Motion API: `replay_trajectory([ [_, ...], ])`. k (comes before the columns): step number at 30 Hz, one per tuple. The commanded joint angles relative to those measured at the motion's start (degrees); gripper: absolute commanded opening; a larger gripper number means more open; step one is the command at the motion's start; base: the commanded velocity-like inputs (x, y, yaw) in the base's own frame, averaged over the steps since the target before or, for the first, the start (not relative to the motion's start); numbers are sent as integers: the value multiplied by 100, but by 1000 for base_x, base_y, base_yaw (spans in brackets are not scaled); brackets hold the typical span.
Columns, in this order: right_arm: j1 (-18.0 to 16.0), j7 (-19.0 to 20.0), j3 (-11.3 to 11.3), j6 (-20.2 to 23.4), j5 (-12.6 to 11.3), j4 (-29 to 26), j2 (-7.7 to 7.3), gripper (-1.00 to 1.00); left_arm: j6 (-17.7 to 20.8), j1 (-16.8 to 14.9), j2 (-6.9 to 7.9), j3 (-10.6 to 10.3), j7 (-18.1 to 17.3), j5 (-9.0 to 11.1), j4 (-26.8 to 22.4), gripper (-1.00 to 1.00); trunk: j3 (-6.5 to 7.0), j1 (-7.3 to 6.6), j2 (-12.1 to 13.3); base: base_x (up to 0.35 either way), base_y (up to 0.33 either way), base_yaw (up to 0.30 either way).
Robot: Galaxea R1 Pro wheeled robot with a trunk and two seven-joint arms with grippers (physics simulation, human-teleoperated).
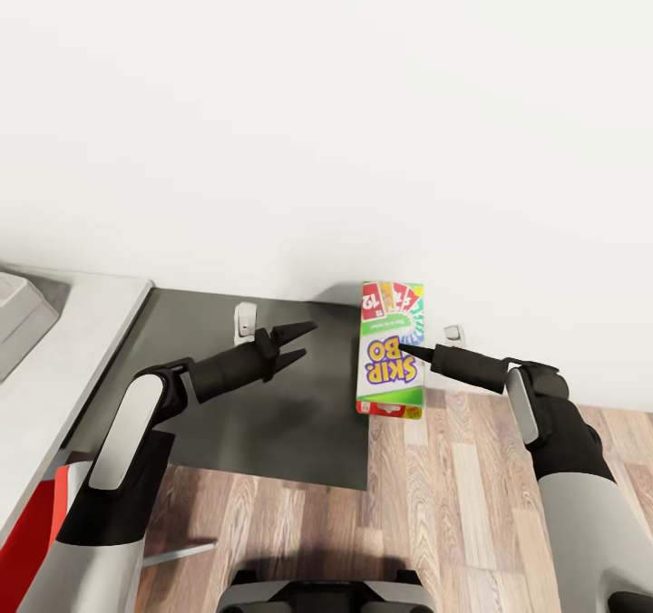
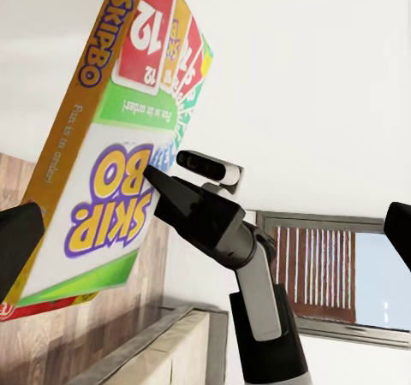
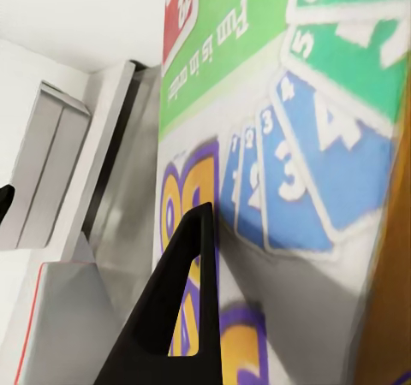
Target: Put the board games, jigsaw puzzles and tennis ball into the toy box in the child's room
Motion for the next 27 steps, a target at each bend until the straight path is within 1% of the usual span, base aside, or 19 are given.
replay_trajectory([
  [1,-3,13,-4,31,-13,1,0,-100,7,-4,3,-4,59,59,-4,100,2,3,-9,0,0,0],
  [27,-1,13,-6,39,-22,-83,-28,-100,7,-4,8,-3,66,35,-1,100,242,3,-9,0,0,0],
])
